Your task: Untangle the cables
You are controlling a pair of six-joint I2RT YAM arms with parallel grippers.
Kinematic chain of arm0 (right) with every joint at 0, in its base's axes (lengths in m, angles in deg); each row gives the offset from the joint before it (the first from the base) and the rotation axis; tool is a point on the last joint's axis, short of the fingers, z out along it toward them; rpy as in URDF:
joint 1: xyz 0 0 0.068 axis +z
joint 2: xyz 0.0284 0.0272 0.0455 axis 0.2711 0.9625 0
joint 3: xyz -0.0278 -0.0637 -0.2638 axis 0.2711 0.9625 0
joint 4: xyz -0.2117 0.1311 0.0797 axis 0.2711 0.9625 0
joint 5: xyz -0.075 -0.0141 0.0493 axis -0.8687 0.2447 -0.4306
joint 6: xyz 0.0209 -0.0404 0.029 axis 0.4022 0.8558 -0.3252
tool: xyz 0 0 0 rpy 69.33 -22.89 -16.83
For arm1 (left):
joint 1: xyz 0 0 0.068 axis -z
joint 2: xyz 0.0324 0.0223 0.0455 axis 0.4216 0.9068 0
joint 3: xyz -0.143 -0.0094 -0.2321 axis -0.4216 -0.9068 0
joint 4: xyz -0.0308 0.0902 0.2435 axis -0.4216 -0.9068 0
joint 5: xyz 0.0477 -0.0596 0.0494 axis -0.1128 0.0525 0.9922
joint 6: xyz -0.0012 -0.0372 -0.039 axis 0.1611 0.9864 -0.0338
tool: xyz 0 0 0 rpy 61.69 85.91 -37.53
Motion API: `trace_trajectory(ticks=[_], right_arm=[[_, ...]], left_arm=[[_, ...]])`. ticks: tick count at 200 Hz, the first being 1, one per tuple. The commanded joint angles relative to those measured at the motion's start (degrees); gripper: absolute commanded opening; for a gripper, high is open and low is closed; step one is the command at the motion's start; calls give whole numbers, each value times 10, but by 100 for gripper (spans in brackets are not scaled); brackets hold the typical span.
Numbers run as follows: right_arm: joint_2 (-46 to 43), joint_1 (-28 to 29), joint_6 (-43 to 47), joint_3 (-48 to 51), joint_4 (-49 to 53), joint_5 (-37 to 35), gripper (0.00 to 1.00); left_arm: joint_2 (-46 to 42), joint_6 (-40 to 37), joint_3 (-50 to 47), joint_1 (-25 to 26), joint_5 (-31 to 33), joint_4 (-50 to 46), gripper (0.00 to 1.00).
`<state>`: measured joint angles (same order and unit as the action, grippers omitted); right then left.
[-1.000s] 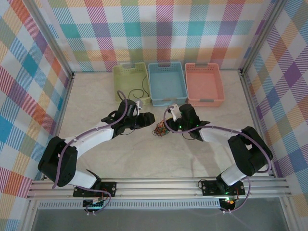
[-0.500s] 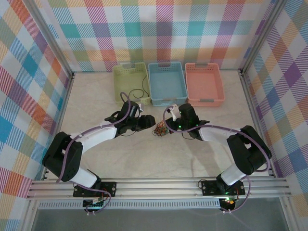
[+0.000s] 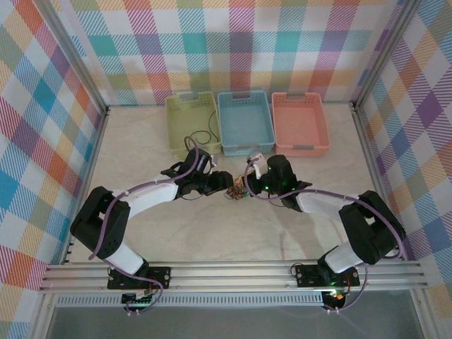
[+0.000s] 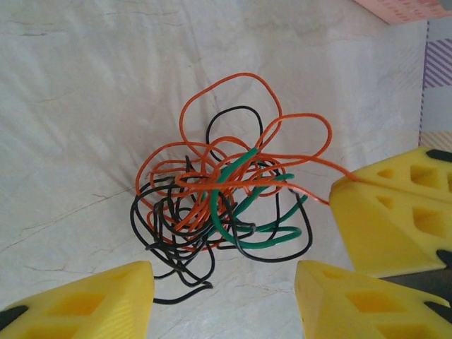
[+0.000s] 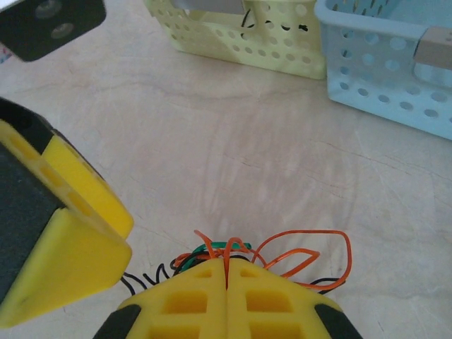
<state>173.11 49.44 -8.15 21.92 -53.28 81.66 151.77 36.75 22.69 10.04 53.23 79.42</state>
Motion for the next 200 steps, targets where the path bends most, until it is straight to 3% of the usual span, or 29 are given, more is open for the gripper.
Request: trace_trajectory(ticks=[1,53,91,128,177,200], right_arm=[[-28,-2,0,20,-60,53,0],[-34,-2,-1,26,-72,72,0],[-34,-2,-3,28,-79,78,0],[-34,-2,-11,30,-83,70,0],[-29,-2,-17,26,-83,76,0],[-27,-2,-18,24,-82,78,0]], left_arm=[[10,-9,19,5,-2,-22,54],[6,-57,39,5,60,-74,48],[11,-62,40,11,32,-56,49],[27,-68,49,17,20,-57,42],[53,-78,60,21,11,-55,47],[58,-83,63,22,18,-56,45]])
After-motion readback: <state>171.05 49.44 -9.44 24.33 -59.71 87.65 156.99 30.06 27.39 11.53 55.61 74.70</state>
